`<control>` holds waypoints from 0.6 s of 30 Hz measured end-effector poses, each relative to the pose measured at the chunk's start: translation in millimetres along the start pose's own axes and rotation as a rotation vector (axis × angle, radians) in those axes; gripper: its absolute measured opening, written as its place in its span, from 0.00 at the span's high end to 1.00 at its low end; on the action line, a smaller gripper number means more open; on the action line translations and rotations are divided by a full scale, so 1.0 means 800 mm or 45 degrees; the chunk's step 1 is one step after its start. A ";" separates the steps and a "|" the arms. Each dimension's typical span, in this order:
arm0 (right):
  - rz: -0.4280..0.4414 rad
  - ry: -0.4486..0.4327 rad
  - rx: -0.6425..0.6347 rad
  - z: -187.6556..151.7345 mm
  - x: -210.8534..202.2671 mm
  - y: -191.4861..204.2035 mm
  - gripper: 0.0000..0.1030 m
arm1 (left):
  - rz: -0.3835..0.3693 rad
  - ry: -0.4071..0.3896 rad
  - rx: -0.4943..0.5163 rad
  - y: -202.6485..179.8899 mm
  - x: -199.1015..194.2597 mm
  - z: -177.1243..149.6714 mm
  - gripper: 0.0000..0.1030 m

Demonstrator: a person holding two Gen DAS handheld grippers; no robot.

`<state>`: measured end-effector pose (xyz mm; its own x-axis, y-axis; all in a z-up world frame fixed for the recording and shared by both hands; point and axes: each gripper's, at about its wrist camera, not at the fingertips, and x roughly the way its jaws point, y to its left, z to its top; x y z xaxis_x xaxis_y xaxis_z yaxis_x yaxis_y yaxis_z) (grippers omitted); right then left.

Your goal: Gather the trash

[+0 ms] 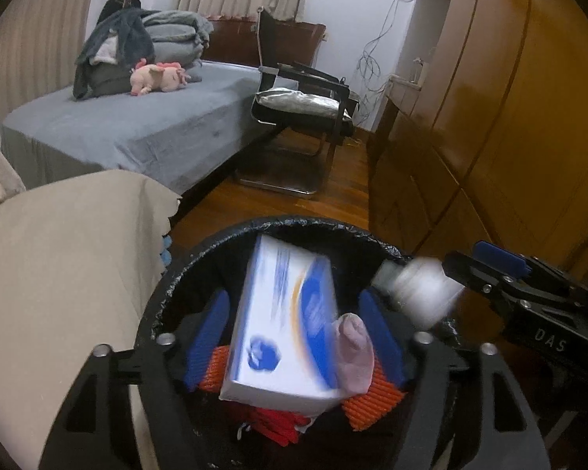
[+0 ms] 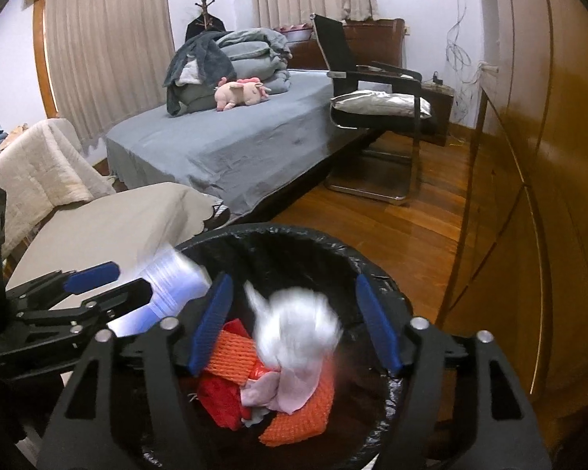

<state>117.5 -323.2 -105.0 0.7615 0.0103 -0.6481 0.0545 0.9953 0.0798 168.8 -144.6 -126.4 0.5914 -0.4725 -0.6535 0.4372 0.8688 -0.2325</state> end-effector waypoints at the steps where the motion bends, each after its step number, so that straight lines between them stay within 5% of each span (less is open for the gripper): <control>1: -0.004 -0.003 0.003 -0.001 -0.001 -0.001 0.30 | 0.002 -0.002 -0.002 0.002 -0.002 0.000 0.29; 5: -0.020 -0.021 0.021 0.000 -0.009 -0.006 0.11 | 0.027 -0.018 -0.003 0.006 -0.012 -0.001 0.22; 11: 0.015 -0.026 0.020 0.001 -0.021 0.001 0.06 | 0.105 -0.051 -0.005 0.015 -0.040 0.002 0.10; 18: 0.076 -0.022 -0.008 0.008 -0.041 0.028 0.05 | 0.181 -0.072 -0.015 0.022 -0.079 0.002 0.07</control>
<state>98.2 -301.7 -77.1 0.7742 0.0679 -0.6292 0.0047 0.9936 0.1130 140.5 -99.6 -87.8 0.6840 -0.3520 -0.6390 0.3386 0.9290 -0.1493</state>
